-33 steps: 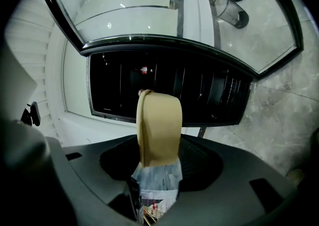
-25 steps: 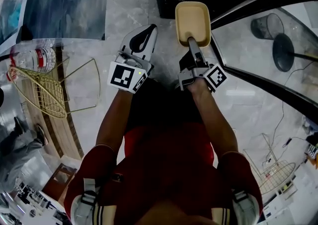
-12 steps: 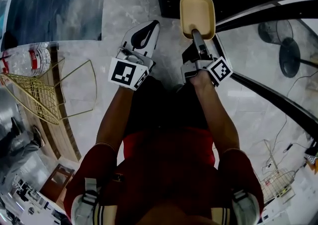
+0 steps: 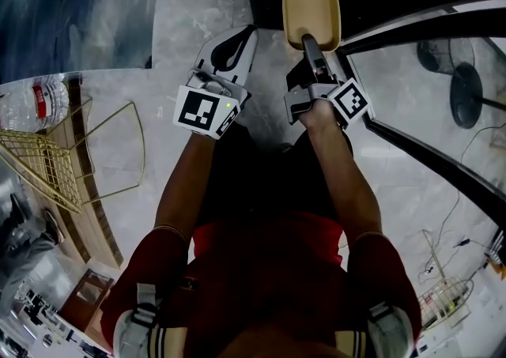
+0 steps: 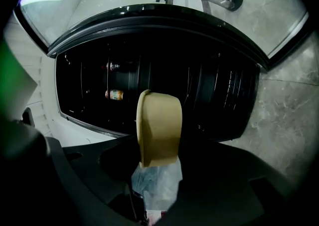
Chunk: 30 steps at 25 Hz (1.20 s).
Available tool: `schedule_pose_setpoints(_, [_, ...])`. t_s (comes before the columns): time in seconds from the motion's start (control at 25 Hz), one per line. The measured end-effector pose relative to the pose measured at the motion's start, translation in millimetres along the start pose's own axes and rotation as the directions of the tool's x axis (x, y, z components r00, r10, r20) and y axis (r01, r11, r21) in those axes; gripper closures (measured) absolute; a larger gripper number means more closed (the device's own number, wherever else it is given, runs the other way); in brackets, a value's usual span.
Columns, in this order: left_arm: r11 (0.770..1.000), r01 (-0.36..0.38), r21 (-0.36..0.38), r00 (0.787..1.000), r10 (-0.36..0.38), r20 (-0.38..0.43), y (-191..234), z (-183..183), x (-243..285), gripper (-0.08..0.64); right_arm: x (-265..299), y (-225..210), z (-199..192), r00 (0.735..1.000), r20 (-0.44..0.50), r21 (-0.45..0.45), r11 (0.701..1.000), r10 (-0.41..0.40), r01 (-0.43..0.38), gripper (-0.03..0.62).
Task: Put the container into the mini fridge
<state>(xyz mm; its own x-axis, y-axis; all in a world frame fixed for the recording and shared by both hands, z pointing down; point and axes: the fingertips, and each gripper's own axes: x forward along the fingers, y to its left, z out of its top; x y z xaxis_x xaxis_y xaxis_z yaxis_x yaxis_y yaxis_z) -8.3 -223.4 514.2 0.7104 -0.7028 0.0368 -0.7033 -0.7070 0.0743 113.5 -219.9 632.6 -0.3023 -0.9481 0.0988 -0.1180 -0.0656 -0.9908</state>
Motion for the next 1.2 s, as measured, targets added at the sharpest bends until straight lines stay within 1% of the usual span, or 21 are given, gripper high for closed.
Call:
schedule_pose_setpoints(0.28, [1.0,-0.002,0.01,1.0,0.002,0.011,4.1,-48.4,12.9,0.554,19.5,-34.0,8.2,0.999,0.02,0.008,1.0,0.027,-0.027,0.382])
schedule_pose_setpoints(0.52, [1.0,-0.014,0.011,0.999,0.014,0.029,10.2,-83.4,22.7,0.554,33.3,-60.8,8.2,0.999,0.031,0.005,1.0,0.021,-0.021,0.382])
schedule_pose_setpoints(0.76, [1.0,-0.017,0.003,0.999,0.017,0.05,18.5,-107.7,32.3,0.554,48.7,-86.9,9.5,0.999,0.039,-0.002,1.0,0.003,-0.003,0.382])
schedule_pose_setpoints(1.0, [1.0,-0.021,-0.002,0.998,0.021,0.058,23.7,-123.7,35.1,0.554,64.8,-103.4,14.6,0.999,0.041,-0.022,1.0,-0.001,0.002,0.382])
schedule_pose_setpoints(1.2, [0.999,-0.046,-0.002,0.997,0.046,0.059,32.3,-133.5,36.8,0.554,80.1,-120.3,18.6,0.999,0.033,-0.005,1.0,-0.011,0.012,0.382])
